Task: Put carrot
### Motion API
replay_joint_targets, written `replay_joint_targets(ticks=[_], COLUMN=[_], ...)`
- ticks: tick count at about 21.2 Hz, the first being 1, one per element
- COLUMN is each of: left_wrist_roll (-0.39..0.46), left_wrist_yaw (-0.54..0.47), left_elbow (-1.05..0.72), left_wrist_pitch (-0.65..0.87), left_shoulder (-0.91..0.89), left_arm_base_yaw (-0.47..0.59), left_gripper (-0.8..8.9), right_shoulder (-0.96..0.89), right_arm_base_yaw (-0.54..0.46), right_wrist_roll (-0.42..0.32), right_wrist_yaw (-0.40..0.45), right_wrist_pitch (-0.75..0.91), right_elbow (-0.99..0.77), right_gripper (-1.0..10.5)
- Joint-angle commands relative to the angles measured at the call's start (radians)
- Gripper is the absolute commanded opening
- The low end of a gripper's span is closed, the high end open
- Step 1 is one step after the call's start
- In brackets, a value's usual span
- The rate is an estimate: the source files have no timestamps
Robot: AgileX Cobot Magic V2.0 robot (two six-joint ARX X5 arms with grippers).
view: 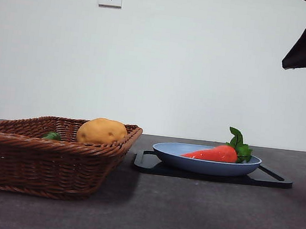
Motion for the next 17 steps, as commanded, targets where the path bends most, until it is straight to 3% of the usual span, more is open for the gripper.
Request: replay_joint_targets(ticks=[1,12,14,17], left_wrist_roll=[-0.014,-0.014,-0.014,-0.014], left_wrist_yaw=[0.008,0.008,0.008,0.007], left_elbow=[-0.010,-0.010,-0.010,-0.010], left_wrist_pitch=[0.006,0.006,0.006,0.006], left_shoulder=[-0.002,-0.002,-0.002,-0.002], left_arm_base_yaw=[0.003,0.003,0.003,0.003], left_gripper=[0.08,0.08,0.08,0.08], right_shoulder=[0.002,-0.039,-0.147,-0.319], right_arm_base_yaw=[0.006,0.004,-0.039,-0.193], right_wrist_roll=[0.010,-0.010,-0.104,-0.113], right_wrist_yaw=[0.003,0.010,0.023,-0.067], right_wrist_pitch=[0.012,-0.011,-0.073,-0.127], right_elbow=[0.012,0.012,0.012,-0.012], right_gripper=[0.0,0.0,0.0,0.0])
